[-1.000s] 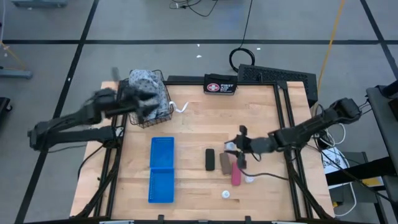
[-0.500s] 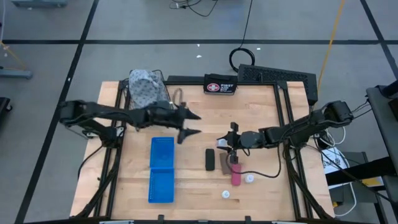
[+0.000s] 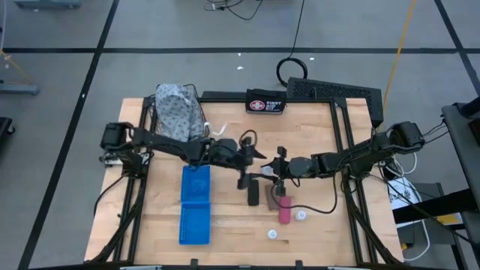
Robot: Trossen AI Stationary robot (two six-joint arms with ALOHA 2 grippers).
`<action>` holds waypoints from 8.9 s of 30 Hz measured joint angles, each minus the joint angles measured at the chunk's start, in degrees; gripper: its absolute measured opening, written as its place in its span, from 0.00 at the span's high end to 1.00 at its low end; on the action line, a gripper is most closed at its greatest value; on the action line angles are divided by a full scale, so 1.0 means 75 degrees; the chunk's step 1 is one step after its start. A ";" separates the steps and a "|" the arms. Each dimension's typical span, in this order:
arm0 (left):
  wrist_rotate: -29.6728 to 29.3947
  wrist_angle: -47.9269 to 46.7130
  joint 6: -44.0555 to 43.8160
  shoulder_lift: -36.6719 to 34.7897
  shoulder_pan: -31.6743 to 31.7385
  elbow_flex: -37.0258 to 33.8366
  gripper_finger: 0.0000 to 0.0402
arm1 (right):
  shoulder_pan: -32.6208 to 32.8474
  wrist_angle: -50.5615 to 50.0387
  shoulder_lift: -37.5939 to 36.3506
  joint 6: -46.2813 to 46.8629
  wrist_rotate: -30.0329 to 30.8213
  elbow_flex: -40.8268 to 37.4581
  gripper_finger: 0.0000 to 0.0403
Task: Pick & Place Medicine items
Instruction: Put the bottom right white pill bottle into the top blue basket, then put the top white pill bottle into the top blue basket
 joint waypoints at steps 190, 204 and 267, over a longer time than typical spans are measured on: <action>-0.6604 -0.0861 -0.2274 -0.9047 -0.2771 -0.5708 0.56 | 0.4823 -1.0489 -0.1326 0.5214 0.1363 0.3483 0.46; -0.6387 -0.0882 -0.2203 -0.8880 -0.2568 -0.5708 0.31 | 0.6503 -0.5402 -0.1156 0.7594 0.1879 -0.0431 0.43; -0.1462 -0.8626 -0.0737 -0.0483 -0.0748 0.3640 0.25 | 0.1912 0.0550 -0.0874 0.0409 0.1629 -0.1352 0.69</action>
